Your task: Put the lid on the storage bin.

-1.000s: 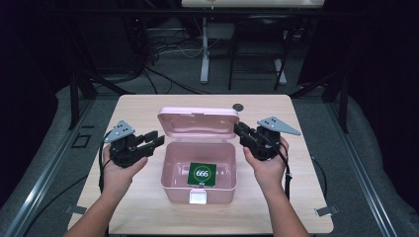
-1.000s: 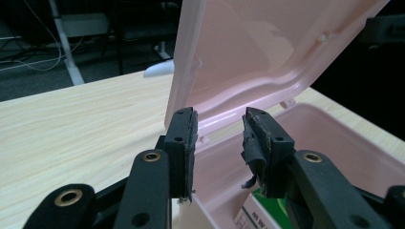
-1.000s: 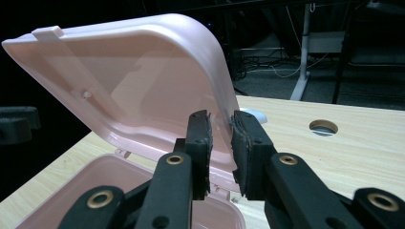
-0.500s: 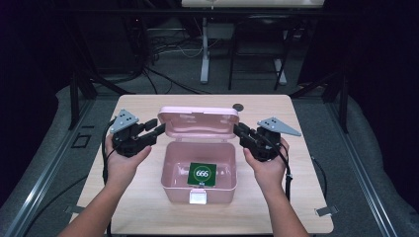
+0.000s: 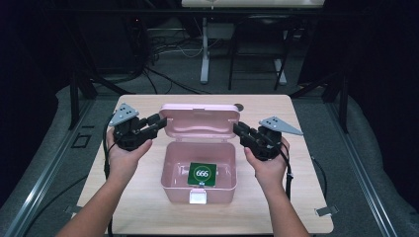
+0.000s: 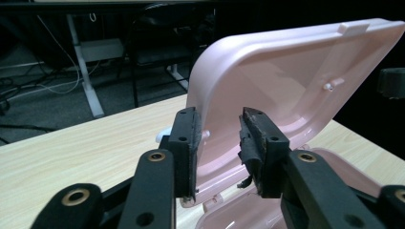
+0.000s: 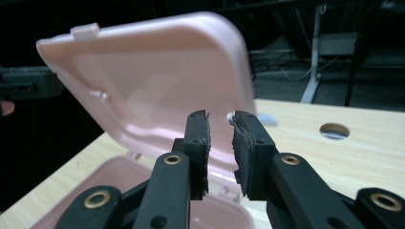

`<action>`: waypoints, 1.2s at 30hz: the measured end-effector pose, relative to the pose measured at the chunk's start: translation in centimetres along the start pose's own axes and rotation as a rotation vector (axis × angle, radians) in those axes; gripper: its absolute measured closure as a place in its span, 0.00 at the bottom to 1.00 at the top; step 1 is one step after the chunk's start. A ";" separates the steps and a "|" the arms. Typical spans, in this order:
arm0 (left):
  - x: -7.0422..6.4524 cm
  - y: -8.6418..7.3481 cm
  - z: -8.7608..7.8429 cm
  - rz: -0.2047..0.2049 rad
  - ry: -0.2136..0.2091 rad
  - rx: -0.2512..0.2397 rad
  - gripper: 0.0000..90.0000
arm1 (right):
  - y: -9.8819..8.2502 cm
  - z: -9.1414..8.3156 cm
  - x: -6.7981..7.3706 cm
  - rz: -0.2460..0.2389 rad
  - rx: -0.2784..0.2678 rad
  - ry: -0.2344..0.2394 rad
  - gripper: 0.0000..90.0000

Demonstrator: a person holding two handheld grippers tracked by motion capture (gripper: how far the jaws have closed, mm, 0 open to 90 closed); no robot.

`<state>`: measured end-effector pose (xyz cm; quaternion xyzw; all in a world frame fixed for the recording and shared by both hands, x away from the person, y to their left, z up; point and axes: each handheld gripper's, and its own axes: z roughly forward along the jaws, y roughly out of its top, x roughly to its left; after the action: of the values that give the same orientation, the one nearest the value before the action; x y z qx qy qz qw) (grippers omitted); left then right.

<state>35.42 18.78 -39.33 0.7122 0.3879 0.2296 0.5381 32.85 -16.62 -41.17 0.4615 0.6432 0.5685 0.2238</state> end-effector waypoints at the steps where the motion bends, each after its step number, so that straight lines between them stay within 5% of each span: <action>1: 0.0 0.0 0.1 -0.002 -0.002 0.000 0.75 | 0.1 -0.2 -0.1 0.010 -0.007 0.006 0.84; 18: -0.6 -0.1 -0.9 0.018 0.009 0.008 0.81 | 0.9 -1.8 -2.8 0.091 -0.044 -0.023 0.77; 36: -1.1 -0.9 -2.4 0.031 -0.019 0.011 0.84 | 0.6 -1.0 -2.8 0.090 -0.016 -0.035 0.75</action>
<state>32.64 19.40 -39.35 0.7230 0.3732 0.2291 0.5344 33.56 -19.60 -41.05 0.4979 0.6131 0.5752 0.2128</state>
